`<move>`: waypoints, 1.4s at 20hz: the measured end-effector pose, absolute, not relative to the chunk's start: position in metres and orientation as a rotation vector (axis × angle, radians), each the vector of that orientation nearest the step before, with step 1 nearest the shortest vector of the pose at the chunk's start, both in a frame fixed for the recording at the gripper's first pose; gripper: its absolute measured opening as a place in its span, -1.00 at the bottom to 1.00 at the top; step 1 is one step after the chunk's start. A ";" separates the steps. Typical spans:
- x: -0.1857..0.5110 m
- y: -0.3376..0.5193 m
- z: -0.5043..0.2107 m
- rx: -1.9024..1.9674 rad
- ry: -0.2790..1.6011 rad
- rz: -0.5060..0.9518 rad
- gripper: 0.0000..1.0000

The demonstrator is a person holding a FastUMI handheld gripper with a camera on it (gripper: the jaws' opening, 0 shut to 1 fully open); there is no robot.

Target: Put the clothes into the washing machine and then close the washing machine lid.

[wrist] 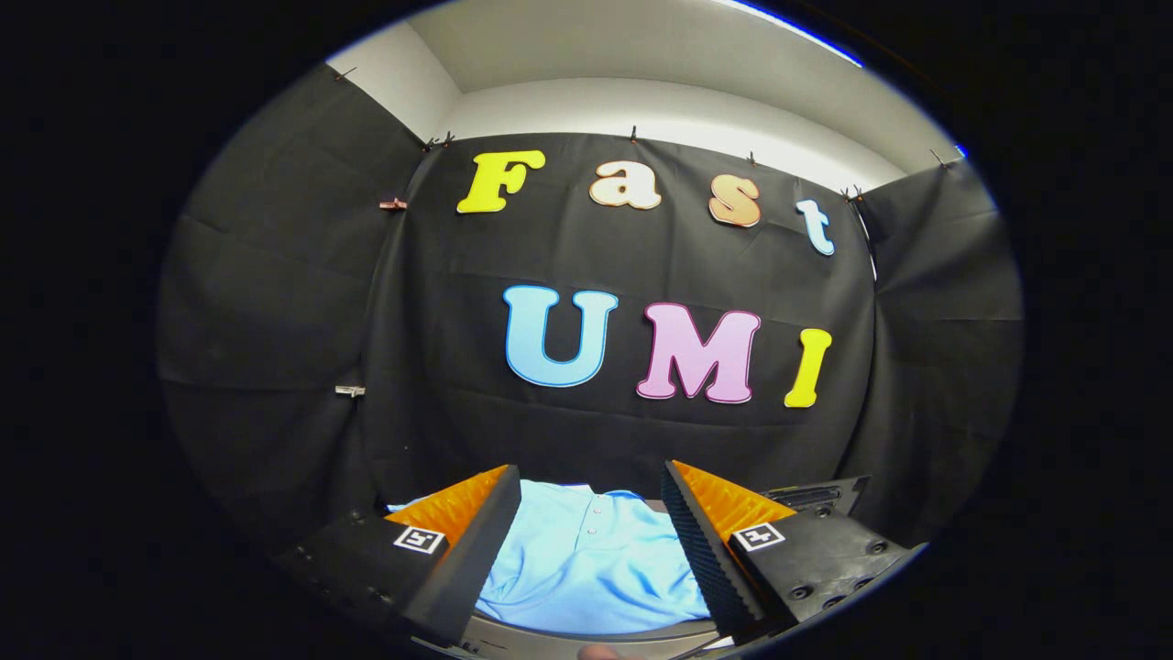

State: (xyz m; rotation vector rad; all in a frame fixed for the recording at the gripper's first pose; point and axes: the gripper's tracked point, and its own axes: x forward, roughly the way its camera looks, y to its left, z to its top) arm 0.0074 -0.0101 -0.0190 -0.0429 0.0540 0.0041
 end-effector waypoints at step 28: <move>0.063 -0.013 -0.093 -0.001 0.314 0.009 0.96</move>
